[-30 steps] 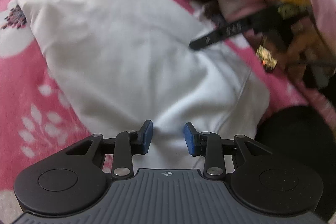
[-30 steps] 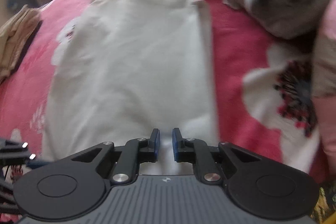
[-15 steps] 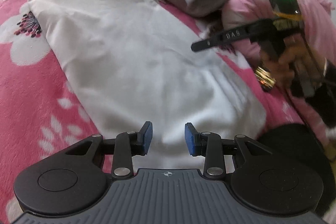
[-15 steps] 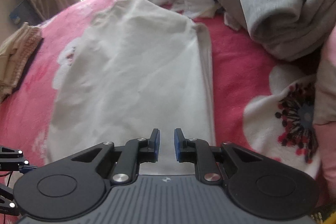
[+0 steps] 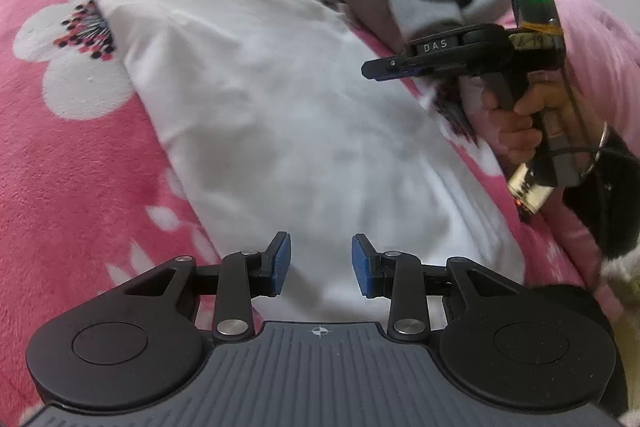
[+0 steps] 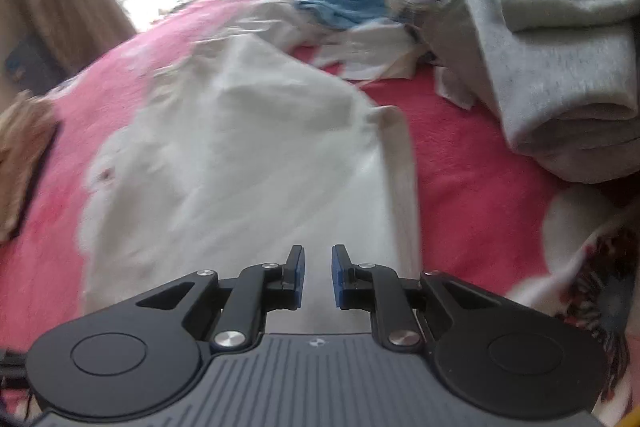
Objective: Fold clothes
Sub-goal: 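Move both open grippers along the sweatshirt strip to its collar end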
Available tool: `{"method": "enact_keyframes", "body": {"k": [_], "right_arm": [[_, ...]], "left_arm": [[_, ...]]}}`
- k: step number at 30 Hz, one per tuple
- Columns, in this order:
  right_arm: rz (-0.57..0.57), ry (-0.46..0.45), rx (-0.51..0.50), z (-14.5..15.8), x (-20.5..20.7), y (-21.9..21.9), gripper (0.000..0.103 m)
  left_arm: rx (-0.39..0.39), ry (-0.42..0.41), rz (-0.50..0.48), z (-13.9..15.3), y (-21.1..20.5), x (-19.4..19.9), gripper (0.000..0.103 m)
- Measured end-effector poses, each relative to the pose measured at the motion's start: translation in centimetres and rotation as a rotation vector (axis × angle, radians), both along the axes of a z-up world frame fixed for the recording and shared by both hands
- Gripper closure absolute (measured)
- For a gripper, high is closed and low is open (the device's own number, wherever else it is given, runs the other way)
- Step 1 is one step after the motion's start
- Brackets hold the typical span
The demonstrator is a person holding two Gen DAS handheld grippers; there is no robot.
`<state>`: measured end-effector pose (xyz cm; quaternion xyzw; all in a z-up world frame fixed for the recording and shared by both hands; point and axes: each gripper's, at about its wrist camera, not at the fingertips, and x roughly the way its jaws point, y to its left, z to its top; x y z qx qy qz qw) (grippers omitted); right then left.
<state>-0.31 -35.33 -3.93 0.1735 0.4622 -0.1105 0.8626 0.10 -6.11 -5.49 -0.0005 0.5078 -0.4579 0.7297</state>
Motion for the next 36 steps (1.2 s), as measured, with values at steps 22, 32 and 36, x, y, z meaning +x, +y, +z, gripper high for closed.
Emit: {"method": "enact_keyframes", "body": {"k": [22,32,36], "right_arm": [[-0.067,-0.082,0.061,-0.5,1.2,-2.1,0.087],[-0.091,-0.097,0.09,-2.1,3.7,-2.7,0.091],[-0.098,-0.114,0.082,-1.2,3.3,-2.8,0.086]], "left_arm": [[0.052,-0.265,0.183,-1.5,-4.4,14.5,0.073],[0.05,-0.262,0.265,-3.0,-5.3,19.5,0.069],[-0.038,-0.182,0.315,-2.6,-3.5,21.1,0.069]]}}
